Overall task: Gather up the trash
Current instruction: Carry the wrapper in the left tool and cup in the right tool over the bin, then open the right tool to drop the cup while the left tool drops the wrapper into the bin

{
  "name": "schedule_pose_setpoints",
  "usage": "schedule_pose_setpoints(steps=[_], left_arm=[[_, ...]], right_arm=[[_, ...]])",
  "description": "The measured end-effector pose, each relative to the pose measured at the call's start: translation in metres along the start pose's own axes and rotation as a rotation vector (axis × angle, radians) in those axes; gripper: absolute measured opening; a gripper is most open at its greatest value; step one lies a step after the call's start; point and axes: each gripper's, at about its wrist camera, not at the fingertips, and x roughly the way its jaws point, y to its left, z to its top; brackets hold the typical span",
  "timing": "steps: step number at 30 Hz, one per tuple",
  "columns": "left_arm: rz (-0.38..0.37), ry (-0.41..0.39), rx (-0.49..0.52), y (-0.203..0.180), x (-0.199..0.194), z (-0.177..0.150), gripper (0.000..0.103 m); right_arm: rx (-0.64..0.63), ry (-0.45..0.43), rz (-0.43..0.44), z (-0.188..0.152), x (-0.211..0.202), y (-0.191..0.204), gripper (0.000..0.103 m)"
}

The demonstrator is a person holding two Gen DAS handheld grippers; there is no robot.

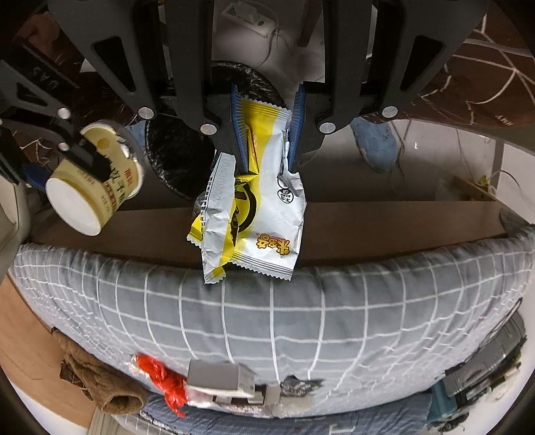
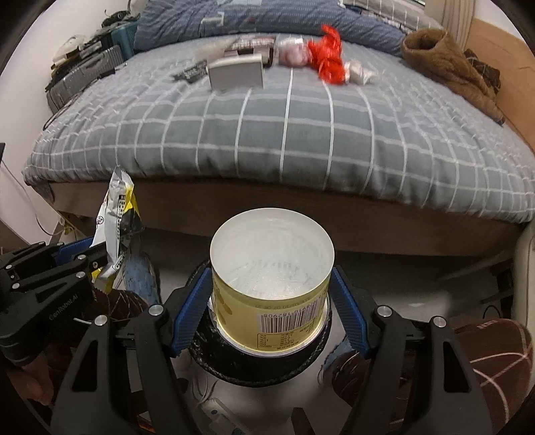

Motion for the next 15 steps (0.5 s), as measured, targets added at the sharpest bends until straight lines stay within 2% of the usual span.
schedule_pose_setpoints(steps=[5,7,15], left_arm=[[0.005,0.05,0.02,-0.003,0.023,-0.004,0.023],[0.004,0.068,0.017,-0.002,0.031,-0.005,0.023],[0.027,0.126,0.023,0.004,0.061,-0.005,0.023]], right_arm=[[0.023,0.07,0.01,-0.004,0.027,-0.003,0.069],[0.01,0.083,-0.009,-0.005,0.033,0.0,0.069],[0.007,0.154,0.012,-0.006,0.065,0.008,0.069]])
